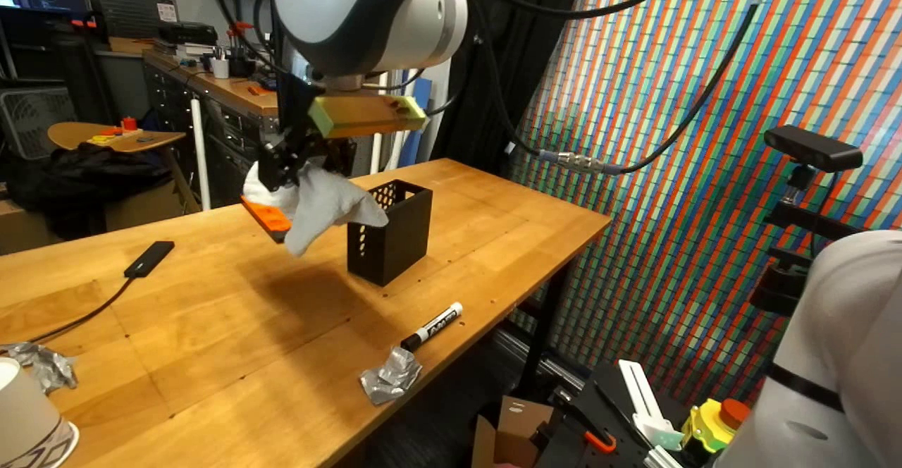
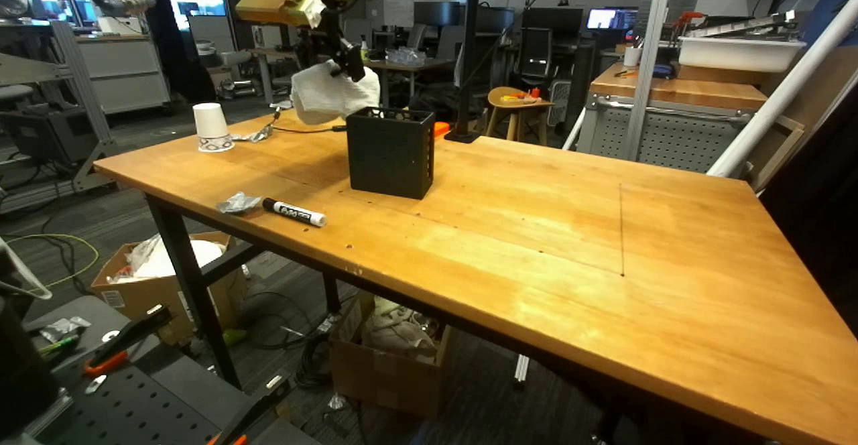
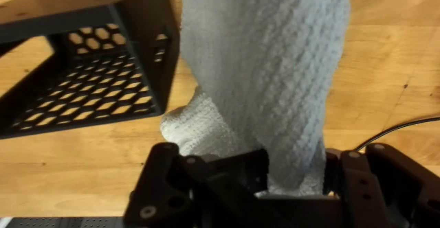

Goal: Put the white towel in the black box

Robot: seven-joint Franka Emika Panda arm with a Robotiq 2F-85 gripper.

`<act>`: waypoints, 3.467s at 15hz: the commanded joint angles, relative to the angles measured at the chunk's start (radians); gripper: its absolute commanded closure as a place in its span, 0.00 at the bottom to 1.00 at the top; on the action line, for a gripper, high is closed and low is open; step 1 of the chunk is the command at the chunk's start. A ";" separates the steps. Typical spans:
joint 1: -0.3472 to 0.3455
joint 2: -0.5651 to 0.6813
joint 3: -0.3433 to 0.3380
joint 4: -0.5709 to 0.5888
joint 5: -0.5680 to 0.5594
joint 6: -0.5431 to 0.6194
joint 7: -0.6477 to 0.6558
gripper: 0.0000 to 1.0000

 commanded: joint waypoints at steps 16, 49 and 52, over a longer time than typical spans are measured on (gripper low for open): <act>-0.146 -0.024 -0.057 -0.078 -0.265 -0.102 0.044 1.00; -0.051 0.097 0.019 -0.085 0.317 -0.263 -0.740 1.00; -0.056 0.062 0.017 -0.086 0.291 -0.262 -0.709 1.00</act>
